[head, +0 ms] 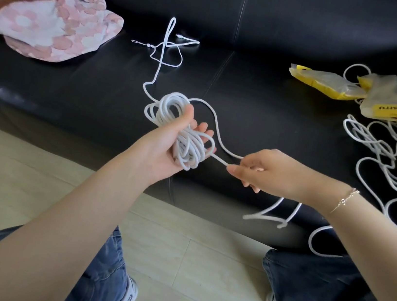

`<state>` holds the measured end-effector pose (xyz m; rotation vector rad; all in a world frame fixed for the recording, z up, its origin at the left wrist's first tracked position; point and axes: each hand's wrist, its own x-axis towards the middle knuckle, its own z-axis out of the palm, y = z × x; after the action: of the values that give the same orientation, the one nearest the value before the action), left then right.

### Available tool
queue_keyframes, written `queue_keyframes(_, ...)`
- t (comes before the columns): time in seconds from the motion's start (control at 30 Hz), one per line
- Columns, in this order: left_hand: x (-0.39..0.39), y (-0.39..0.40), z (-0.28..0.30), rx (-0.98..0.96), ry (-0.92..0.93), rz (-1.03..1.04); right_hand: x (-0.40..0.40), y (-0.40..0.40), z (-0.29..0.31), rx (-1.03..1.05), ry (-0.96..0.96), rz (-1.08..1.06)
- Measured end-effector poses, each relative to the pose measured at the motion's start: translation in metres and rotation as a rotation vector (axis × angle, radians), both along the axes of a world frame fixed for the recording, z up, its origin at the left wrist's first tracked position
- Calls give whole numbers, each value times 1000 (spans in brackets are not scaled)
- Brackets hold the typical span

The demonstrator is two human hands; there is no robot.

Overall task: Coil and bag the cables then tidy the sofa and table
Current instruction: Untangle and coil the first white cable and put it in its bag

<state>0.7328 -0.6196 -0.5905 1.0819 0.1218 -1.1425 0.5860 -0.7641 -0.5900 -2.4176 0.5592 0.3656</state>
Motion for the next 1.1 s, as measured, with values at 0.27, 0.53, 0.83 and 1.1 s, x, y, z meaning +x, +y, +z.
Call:
queue_keyframes(0.27,4,5,6,209,-299,-23,-4,-11,-3,-55,127,18)
queue_keyframes(0.53,14,9,-8,425,-800,-36,-5,-22,8,109,-112,-71)
queue_keyframes(0.83,-6,1,-19,281,-622,-300,-1,-6,4,207,-420,-24)
queue_keyframes(1.1,-26,-3,-13,75,-279,-386,0,-9,4,280,-473,-107)
